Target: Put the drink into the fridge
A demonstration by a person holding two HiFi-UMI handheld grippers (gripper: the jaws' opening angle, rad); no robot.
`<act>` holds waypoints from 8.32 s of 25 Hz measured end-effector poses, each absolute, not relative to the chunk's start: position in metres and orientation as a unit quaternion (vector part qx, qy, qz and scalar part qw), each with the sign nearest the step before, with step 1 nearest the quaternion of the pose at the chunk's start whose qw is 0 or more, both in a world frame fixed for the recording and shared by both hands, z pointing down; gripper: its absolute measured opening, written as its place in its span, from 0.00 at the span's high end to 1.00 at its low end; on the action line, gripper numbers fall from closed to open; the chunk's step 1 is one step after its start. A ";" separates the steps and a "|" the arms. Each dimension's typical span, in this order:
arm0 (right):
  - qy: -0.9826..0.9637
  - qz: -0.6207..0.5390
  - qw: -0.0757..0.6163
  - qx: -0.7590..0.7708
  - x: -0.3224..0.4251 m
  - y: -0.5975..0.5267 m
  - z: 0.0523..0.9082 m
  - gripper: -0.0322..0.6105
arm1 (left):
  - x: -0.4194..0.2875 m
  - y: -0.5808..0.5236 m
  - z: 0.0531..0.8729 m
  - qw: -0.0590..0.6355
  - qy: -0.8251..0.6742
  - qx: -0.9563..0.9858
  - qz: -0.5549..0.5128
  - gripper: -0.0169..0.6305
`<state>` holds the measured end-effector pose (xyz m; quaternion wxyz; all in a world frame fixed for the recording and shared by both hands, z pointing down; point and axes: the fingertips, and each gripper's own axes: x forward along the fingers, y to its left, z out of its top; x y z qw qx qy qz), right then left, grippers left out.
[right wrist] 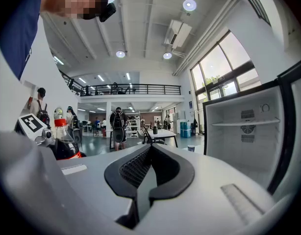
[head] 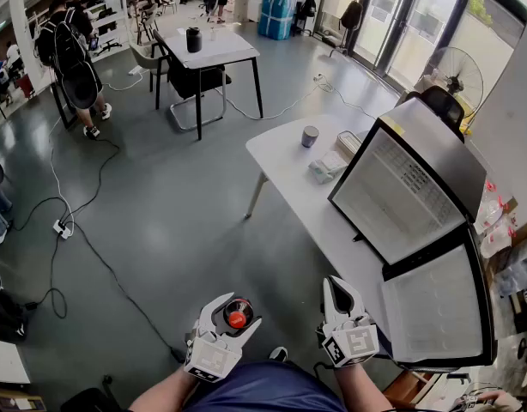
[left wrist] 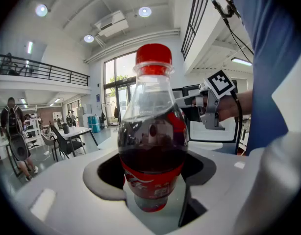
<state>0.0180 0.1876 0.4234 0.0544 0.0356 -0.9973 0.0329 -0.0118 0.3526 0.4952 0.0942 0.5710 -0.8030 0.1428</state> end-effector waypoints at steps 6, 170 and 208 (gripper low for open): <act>-0.996 0.052 0.044 0.054 0.054 0.153 0.434 0.94 | 0.022 0.302 0.469 0.090 -0.794 0.592 0.106 0.49; -0.853 0.147 0.089 0.492 0.089 -0.141 0.501 0.94 | -0.106 -0.325 0.611 0.128 -0.543 0.814 0.163 0.48; -0.921 0.115 0.056 0.369 0.022 -0.169 0.473 0.94 | -0.093 -0.163 0.492 0.123 -0.591 0.797 0.010 0.96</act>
